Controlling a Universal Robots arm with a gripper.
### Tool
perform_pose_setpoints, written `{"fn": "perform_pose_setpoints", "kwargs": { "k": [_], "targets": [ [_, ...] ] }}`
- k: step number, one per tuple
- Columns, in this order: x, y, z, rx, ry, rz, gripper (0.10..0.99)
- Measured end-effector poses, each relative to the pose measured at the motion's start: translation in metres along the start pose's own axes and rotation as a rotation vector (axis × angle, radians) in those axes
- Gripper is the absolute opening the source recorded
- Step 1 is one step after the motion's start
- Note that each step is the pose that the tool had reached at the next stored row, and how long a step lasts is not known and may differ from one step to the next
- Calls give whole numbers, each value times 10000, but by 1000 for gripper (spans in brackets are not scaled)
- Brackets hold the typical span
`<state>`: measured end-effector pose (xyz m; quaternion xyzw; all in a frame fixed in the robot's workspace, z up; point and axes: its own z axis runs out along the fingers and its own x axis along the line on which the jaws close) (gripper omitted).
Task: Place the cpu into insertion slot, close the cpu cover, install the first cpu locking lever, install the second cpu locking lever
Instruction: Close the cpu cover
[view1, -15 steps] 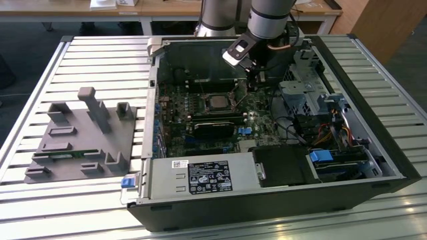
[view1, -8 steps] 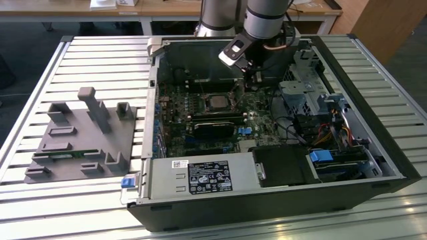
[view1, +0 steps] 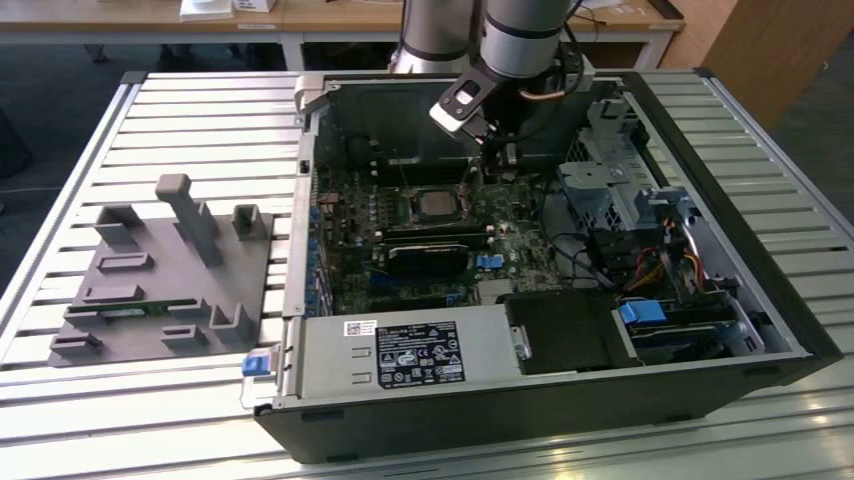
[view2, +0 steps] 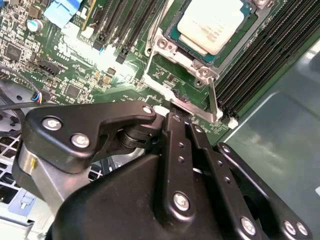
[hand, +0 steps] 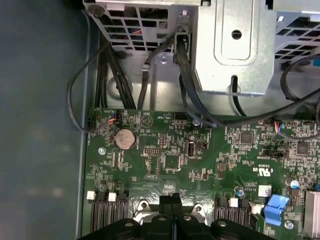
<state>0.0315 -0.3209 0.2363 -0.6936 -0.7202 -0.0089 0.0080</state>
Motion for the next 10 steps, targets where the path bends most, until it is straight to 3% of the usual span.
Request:
{"fn": "perform_pose_setpoints", "kwargs": {
  "k": [10],
  "targets": [
    [4, -102, 7, 0, 0, 0, 122]
  ]
}}
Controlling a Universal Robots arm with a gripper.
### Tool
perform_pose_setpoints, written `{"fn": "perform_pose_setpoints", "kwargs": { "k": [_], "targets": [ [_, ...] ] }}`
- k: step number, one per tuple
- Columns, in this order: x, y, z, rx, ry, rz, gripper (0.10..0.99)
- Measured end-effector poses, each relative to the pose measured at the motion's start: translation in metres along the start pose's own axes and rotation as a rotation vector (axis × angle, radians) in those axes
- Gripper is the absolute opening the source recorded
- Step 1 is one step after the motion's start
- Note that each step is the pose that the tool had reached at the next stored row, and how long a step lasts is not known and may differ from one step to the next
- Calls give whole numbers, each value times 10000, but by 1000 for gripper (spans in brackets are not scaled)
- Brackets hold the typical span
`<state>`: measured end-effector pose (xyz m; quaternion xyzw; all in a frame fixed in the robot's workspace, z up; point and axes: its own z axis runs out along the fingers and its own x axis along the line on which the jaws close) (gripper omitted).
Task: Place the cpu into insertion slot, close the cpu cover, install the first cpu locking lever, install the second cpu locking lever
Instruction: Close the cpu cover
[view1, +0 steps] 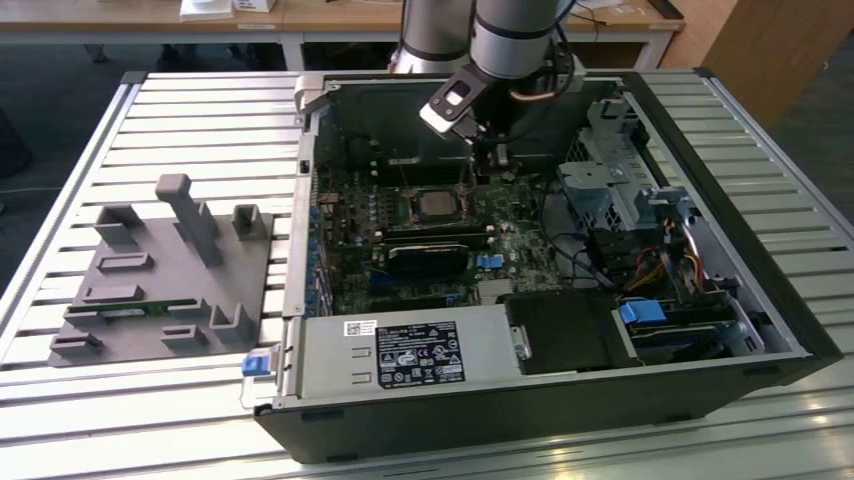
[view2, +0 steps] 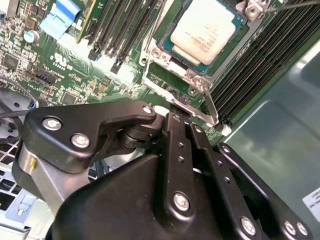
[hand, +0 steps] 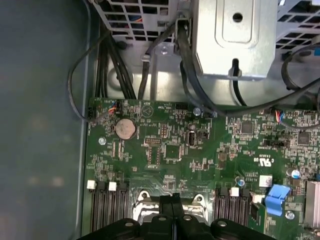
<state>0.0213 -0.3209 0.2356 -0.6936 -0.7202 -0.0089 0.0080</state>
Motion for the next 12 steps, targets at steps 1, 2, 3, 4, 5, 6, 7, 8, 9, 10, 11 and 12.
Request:
{"fn": "perform_pose_setpoints", "kwargs": {
  "k": [1, 2, 3, 4, 5, 6, 7, 8, 9, 10, 11, 12],
  "targets": [
    [1, -11, 2, 0, 0, 1, 122],
    [1, -22, 4, 0, 0, 1, 122],
    [1, -32, 7, 0, 1, 0, 122],
    [1, -39, 11, -1, 1, 1, 122],
    [1, -47, 15, 0, 1, 1, 122],
    [2, -57, 19, 0, 1, 1, 122],
    [2, -69, 24, -1, 1, 0, 122],
    [3, -81, 28, 0, 1, 1, 122],
    [3, -94, 32, 0, 1, 0, 122],
    [4, -109, 37, 0, 1, 0, 122],
    [4, -127, 43, -1, 2, 0, 122],
    [5, -146, 50, 0, 1, 0, 122]
  ]
}}
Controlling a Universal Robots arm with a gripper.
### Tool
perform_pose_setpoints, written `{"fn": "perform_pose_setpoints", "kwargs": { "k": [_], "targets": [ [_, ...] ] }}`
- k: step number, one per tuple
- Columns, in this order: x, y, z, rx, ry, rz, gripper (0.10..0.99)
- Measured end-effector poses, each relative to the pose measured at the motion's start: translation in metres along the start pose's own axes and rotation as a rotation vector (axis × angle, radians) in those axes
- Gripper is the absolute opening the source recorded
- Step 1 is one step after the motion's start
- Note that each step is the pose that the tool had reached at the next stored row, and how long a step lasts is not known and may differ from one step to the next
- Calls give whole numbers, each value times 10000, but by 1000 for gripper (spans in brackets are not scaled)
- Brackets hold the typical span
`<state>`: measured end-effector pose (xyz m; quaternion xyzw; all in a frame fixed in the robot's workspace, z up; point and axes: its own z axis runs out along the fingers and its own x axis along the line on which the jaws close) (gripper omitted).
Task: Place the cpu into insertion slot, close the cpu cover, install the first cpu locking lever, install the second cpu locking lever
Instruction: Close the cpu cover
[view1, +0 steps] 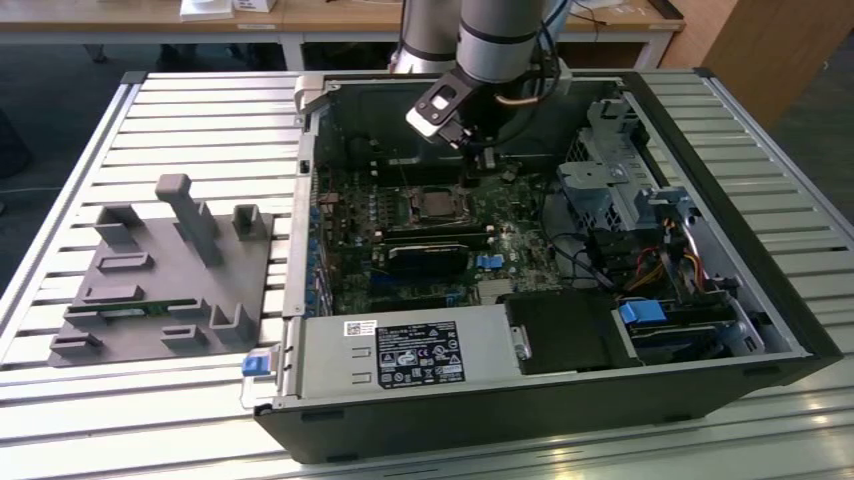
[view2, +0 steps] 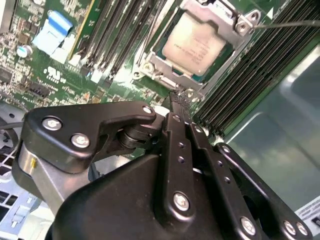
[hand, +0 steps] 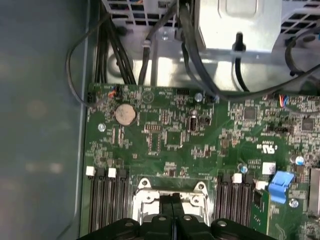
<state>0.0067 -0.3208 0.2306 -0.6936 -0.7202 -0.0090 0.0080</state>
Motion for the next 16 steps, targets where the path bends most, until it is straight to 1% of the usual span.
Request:
{"fn": "perform_pose_setpoints", "kwargs": {
  "k": [3, 6, 9, 16],
  "targets": [
    [2, -60, 24, 0, -1, 0, 122],
    [-3, -105, 49, 9, -2, 1, 122],
    [-37, -132, 64, 9, 2, 0, 122],
    [-37, -176, 72, 11, 0, 0, 122]
  ]
}}
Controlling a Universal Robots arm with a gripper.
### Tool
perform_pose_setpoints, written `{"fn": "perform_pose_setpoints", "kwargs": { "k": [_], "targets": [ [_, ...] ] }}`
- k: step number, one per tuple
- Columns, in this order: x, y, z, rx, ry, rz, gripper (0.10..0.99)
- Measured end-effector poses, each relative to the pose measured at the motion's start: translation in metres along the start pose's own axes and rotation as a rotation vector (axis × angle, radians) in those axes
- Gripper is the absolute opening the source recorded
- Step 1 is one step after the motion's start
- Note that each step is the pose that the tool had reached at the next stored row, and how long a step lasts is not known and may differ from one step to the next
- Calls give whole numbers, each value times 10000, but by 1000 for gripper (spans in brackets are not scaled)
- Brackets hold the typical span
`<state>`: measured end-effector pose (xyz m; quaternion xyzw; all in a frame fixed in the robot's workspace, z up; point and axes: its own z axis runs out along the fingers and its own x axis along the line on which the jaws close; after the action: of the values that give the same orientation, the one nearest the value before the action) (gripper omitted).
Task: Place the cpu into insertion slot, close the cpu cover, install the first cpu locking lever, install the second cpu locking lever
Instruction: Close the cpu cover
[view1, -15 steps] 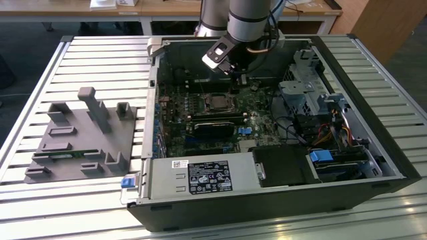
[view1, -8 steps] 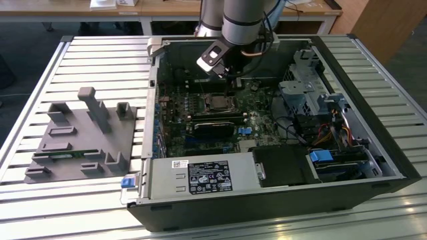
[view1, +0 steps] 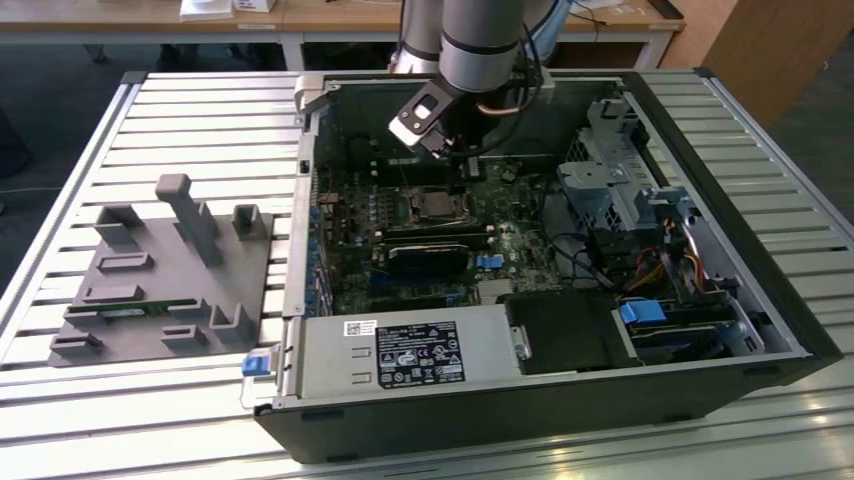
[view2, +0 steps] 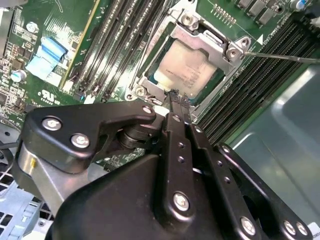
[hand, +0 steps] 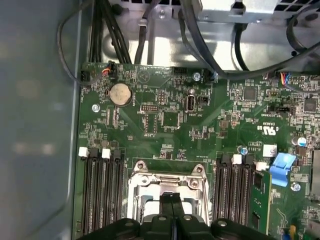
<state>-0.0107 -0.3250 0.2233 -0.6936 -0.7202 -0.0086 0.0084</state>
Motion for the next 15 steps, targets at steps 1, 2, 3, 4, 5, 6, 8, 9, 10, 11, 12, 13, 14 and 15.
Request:
{"fn": "perform_pose_setpoints", "kwargs": {
  "k": [1, 2, 3, 4, 5, 6, 8, 9, 10, 11, 12, 13, 14, 15],
  "targets": [
    [1, -17, 1, -1, 1, 0, 122],
    [2, -31, 1, -1, 2, 1, 122],
    [2, -44, 2, -1, 1, 0, 122],
    [2, -57, 3, -1, 1, 0, 122],
    [3, -69, 3, -1, 1, 0, 122],
    [3, -80, 4, 0, 0, 1, 122],
    [6, -161, 15, -1, 1, 1, 122],
    [6, -170, 24, -1, 1, 1, 122],
    [6, -175, 36, 2, 0, 0, 122],
    [6, -180, 49, 5, 0, 1, 122],
    [6, -186, 62, 7, 1, 1, 122],
    [6, -194, 71, 7, 2, 0, 122],
    [6, -206, 75, 8, 0, 0, 122],
    [6, -223, 79, 9, -1, 0, 122]
  ]
}}
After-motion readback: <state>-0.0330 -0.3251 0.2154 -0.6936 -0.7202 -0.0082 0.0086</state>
